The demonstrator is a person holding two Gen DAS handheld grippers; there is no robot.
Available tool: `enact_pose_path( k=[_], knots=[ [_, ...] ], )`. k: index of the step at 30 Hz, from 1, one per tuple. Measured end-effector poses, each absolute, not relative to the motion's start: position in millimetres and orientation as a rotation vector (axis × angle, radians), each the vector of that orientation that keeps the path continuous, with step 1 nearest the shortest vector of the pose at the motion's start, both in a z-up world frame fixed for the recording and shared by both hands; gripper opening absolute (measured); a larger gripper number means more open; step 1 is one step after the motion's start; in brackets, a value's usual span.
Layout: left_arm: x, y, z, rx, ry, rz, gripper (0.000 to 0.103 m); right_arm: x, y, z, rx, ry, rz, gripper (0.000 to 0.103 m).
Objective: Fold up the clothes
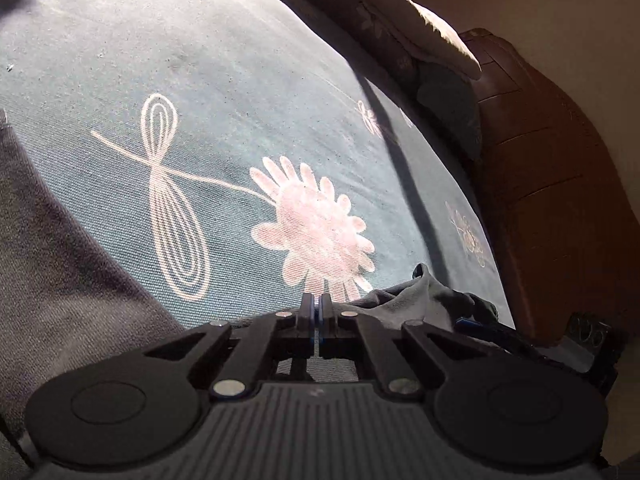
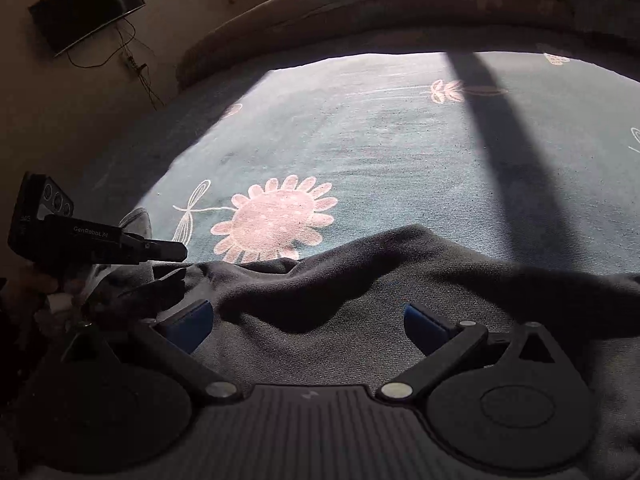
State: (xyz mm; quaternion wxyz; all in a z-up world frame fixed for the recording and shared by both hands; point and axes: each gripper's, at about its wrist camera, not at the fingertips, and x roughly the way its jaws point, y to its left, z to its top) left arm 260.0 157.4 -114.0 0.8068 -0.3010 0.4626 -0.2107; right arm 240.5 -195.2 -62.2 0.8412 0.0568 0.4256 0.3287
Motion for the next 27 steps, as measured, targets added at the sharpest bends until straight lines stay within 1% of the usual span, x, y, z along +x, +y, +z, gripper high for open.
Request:
enact_pose_path(
  k=[1, 2, 4, 7, 9, 11, 13, 15, 17, 18, 23, 27],
  knots=[
    [263, 154, -115, -0.623, 1.007, -0.453, 0.014, 241, -194, -62, 0.118, 0.895, 0.699, 0.103],
    [267, 149, -118, -0.606, 1.025, -0.458, 0.020, 241, -193, -62, 0.118, 0.892, 0.704, 0.103],
    [274, 142, -127, -0.602, 1.069, -0.473, 0.021, 242, -191, -62, 0.128, 0.889, 0.711, 0.103],
    [278, 132, -128, -0.545, 1.068, -0.493, 0.022, 240, -189, -63, 0.135, 0.887, 0.711, 0.103],
    [275, 122, -123, -0.463, 1.055, -0.495, 0.021, 237, -189, -65, 0.130, 0.891, 0.714, 0.103],
    [266, 111, -114, -0.346, 1.035, -0.491, 0.017, 236, -190, -68, 0.126, 0.900, 0.707, 0.103],
    [254, 96, -106, -0.198, 1.007, -0.482, 0.016, 235, -191, -71, 0.124, 0.909, 0.698, 0.103],
    [245, 91, -102, -0.132, 0.988, -0.467, 0.011, 235, -192, -72, 0.121, 0.909, 0.694, 0.103],
    [238, 95, -99, -0.129, 0.970, -0.438, 0.003, 234, -191, -71, 0.112, 0.905, 0.691, 0.103],
    [234, 98, -97, -0.130, 0.961, -0.423, 0.002, 234, -191, -71, 0.106, 0.902, 0.690, 0.103],
    [232, 130, -101, -0.182, 0.996, -0.314, 0.002, 233, -189, -69, 0.095, 0.892, 0.692, 0.103],
    [234, 158, -110, -0.387, 1.019, -0.357, 0.003, 232, -188, -67, 0.088, 0.885, 0.699, 0.103]
  ],
)
